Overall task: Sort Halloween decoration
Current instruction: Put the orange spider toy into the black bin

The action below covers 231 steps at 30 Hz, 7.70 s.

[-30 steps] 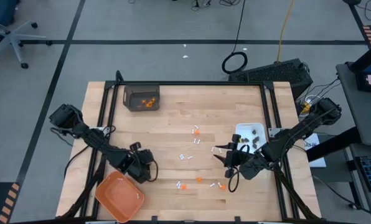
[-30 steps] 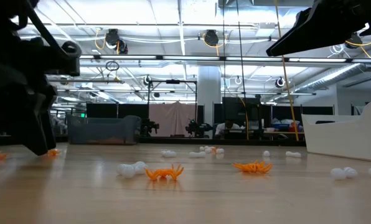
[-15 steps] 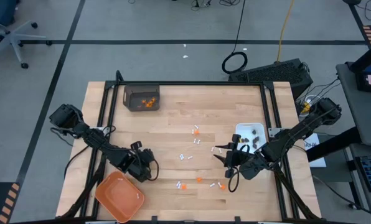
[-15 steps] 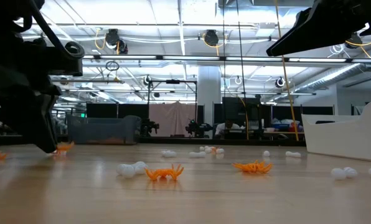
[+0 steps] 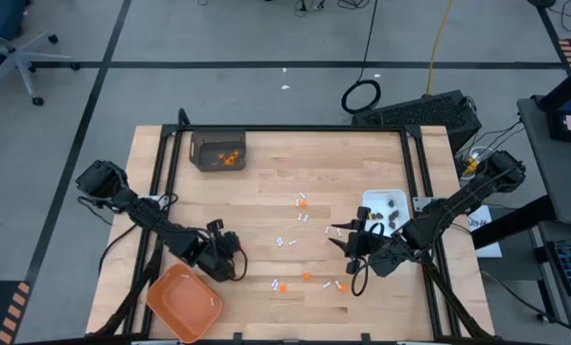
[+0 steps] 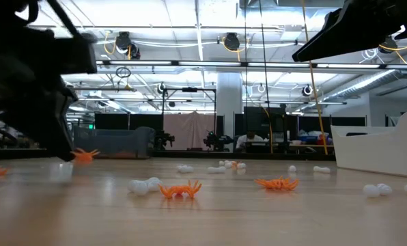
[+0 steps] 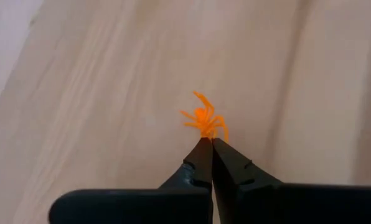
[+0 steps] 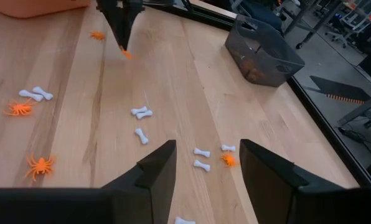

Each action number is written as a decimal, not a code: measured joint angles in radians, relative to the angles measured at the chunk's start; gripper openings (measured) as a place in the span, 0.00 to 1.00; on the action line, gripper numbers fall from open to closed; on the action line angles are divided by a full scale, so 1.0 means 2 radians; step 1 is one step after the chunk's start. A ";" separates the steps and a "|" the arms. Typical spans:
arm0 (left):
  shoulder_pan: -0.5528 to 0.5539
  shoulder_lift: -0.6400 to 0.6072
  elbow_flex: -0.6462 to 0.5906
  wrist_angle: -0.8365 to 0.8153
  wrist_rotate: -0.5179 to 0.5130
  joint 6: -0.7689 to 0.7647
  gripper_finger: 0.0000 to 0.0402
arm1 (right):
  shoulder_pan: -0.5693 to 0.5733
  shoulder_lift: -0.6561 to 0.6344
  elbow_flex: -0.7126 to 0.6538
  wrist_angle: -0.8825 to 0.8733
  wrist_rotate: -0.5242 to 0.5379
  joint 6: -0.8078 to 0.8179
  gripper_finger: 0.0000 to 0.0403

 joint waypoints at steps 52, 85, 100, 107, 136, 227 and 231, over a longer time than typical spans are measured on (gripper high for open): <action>0.004 -0.001 -0.095 0.604 -0.028 0.268 0.00 | -0.006 0.000 0.000 0.000 0.000 0.002 0.40; 0.038 -0.002 -0.095 0.630 0.000 0.607 0.00 | -0.007 0.000 0.000 0.000 0.000 0.004 0.40; 0.038 -0.002 -0.095 0.631 0.000 0.753 0.00 | -0.007 0.000 0.000 0.000 0.000 0.004 0.40; 0.038 -0.002 -0.093 0.632 0.000 0.812 0.00 | -0.007 0.000 0.000 0.000 0.000 0.004 0.40; 0.061 -0.020 -0.093 0.626 -0.084 0.389 0.00 | -0.007 0.000 0.000 0.000 0.000 0.004 0.40; 0.102 -0.127 -0.093 0.279 -0.108 0.222 0.36 | -0.140 0.118 0.000 0.114 -0.104 -0.001 0.40; 0.102 -0.110 -0.093 0.318 -0.102 0.252 0.36 | -0.182 0.118 0.000 0.113 -0.146 -0.024 0.40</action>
